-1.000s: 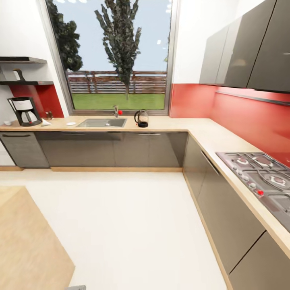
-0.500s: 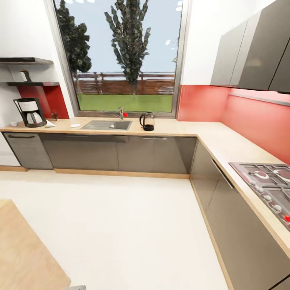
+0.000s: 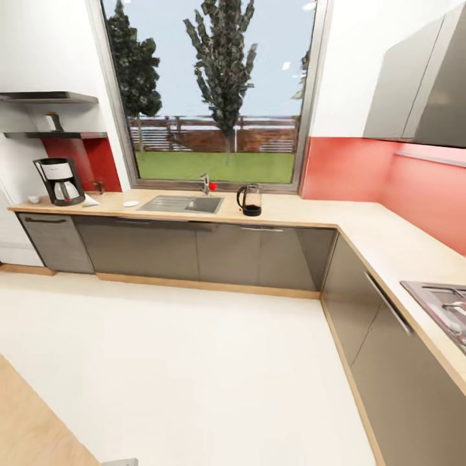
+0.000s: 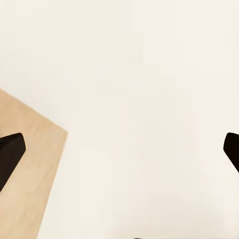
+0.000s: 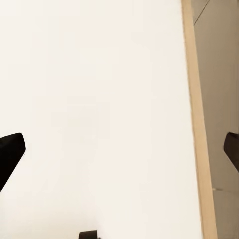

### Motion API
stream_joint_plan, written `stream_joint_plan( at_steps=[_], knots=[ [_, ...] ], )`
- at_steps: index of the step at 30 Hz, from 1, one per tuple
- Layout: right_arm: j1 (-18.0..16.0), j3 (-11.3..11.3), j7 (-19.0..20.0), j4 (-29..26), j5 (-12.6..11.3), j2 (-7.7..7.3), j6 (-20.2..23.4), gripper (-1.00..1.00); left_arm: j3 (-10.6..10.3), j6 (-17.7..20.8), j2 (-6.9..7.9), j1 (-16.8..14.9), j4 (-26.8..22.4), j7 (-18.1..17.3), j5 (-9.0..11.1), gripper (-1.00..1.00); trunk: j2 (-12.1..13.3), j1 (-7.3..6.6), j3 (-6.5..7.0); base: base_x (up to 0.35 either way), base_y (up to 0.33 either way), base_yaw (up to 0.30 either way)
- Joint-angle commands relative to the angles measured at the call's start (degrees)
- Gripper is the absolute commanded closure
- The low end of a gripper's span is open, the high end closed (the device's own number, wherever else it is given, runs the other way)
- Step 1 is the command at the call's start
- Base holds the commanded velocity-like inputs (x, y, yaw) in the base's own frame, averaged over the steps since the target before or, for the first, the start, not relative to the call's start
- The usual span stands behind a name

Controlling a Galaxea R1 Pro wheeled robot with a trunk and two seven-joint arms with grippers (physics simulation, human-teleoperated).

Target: Set up a coffee station on the kitchen countertop: keep the coffee maker on the countertop, move the bottle of coffee from the kitchen shelf to the counter next to the coffee maker, place a paper coffee filter on top of the coffee maker, put the saucer next to the coffee maker with the coffee cup on the saucer, and place the electric kettle next to the coffee maker.

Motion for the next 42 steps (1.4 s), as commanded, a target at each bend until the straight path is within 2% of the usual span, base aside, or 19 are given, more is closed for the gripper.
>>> stream_joint_plan(
  at_steps=[1, 24, 42],
  knots=[
    [0.0, -0.2, 0.0, 0.0, 0.4, 0.02, -0.2, -1.00, 0.1, -0.2, -0.01, -0.1, 0.1, 0.0, 0.0, -1.00, -0.1, 0.06, -0.11, 0.339, 0.000, 0.141],
    [-0.1, -0.2, 0.0, 0.1, 0.4, 0.02, -0.2, -1.00, 0.1, -0.2, -0.01, -0.1, 0.1, 0.0, 0.0, -1.00, -0.1, 0.06, -0.11, 0.339, 0.000, 0.024],
    [-0.1, -0.2, 0.0, 0.1, 0.4, 0.02, -0.2, -1.00, 0.1, -0.2, -0.01, -0.1, 0.1, 0.0, 0.0, -1.00, -0.1, 0.06, -0.11, 0.338, -0.001, 0.221]
  ],
)
